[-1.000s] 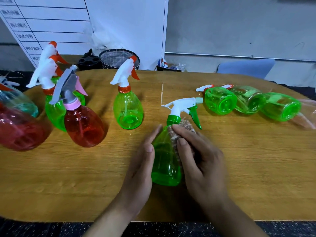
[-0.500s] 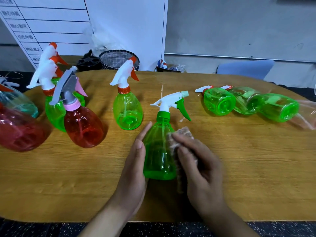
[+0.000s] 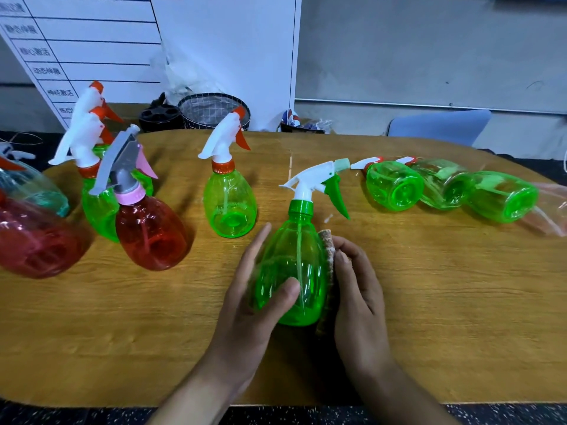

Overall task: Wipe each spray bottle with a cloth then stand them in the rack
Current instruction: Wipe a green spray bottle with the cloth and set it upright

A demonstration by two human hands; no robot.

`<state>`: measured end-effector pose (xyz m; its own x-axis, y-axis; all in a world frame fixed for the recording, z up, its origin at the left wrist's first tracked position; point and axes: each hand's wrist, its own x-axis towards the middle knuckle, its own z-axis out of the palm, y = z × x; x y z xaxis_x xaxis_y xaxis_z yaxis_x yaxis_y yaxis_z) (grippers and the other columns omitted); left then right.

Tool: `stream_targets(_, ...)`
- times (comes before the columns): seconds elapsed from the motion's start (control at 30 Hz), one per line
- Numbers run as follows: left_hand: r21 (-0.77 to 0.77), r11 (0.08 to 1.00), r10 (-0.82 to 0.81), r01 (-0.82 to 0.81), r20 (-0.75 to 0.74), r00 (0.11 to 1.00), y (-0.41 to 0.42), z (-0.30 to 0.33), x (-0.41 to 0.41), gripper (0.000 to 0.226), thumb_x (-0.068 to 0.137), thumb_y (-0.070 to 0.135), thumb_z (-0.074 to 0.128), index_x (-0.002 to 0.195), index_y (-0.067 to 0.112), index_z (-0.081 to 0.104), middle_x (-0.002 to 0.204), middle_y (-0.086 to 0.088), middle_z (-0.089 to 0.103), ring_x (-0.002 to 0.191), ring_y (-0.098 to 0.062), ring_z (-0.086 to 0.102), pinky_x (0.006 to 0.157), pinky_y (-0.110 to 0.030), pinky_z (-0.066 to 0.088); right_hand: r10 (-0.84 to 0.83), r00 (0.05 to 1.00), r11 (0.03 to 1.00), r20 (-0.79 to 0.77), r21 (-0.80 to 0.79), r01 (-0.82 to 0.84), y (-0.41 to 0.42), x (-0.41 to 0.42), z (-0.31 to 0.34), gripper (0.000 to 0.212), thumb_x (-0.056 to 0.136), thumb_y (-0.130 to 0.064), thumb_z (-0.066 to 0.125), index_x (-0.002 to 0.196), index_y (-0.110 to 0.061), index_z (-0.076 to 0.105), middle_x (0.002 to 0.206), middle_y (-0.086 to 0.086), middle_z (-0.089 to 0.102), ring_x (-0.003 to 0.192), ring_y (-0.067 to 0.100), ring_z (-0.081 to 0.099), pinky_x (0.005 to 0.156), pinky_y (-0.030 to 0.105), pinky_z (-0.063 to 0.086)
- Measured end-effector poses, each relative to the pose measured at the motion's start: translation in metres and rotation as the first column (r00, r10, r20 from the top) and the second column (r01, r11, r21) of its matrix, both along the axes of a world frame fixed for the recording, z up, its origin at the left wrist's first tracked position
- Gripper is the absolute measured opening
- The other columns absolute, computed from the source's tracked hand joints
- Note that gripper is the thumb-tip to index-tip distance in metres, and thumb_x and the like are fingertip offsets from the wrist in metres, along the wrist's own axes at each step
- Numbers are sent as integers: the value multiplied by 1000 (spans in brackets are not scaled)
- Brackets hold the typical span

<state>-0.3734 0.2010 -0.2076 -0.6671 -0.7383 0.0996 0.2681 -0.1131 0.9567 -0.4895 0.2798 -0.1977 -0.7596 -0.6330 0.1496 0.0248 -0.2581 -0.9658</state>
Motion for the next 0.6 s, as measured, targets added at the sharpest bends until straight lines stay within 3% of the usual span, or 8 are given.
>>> stream_targets(0.13, -16, 1000, 7, -7, 25, 1000, -2, -4, -1, 69, 90, 46, 70, 155, 47, 48, 157, 3, 57, 147, -21, 53, 121, -62, 38, -60, 995, 996, -75, -71, 55, 1, -2, 0, 25, 109, -19, 52, 127, -12, 67, 119, 1, 74, 113, 18, 69, 92, 28, 56)
stream_targets(0.3, -120, 992, -16, 25, 73, 997, 1, -7, -1, 60, 93, 52, 65, 151, 51, 52, 163, 15, 49, 154, -13, 42, 124, -58, 35, -61, 946, 997, -319, -55, 46, -1, -14, 7, 32, 106, -20, 50, 132, -17, 68, 130, -10, 71, 129, 14, 64, 104, 25, 48)
stream_targets(0.37, -128, 992, -14, 23, 67, 998, 1, -7, 0, 61, 93, 53, 67, 152, 50, 52, 163, 18, 48, 155, -9, 38, 126, -57, 32, -28, 886, 999, -463, 15, 39, -2, -20, 6, 31, 106, -18, 53, 132, -17, 70, 127, -10, 72, 123, 9, 65, 101, 19, 47)
stream_targets(0.47, -74, 997, -7, 10, 42, 999, -1, -7, 0, 62, 93, 53, 69, 152, 48, 52, 164, 9, 48, 155, -19, 41, 127, -60, 30, 14, 752, 996, -659, 72, 44, 5, -19, 2, 30, 106, -21, 58, 132, -18, 71, 103, 0, 71, 93, 6, 65, 82, 14, 45)
stream_targets(0.53, -39, 999, 35, -35, 17, 999, -3, -6, 0, 53, 98, 44, 64, 150, 46, 55, 162, 5, 51, 151, -21, 47, 126, -60, 31, 79, 686, 997, -723, 73, -38, 14, -13, 0, 32, 103, -22, 60, 133, -20, 71, 91, -1, 59, 78, 5, 57, 71, 14, 43)
stream_targets(0.6, -7, 998, 68, -68, 6, 998, -4, -2, 0, 48, 100, 41, 56, 147, 47, 58, 159, 3, 55, 147, -22, 52, 125, -59, 33, 143, 606, 988, -783, 75, -135, 19, -6, -2, 32, 101, -21, 63, 131, -19, 73, 90, -3, 55, 77, 0, 50, 70, 14, 42)
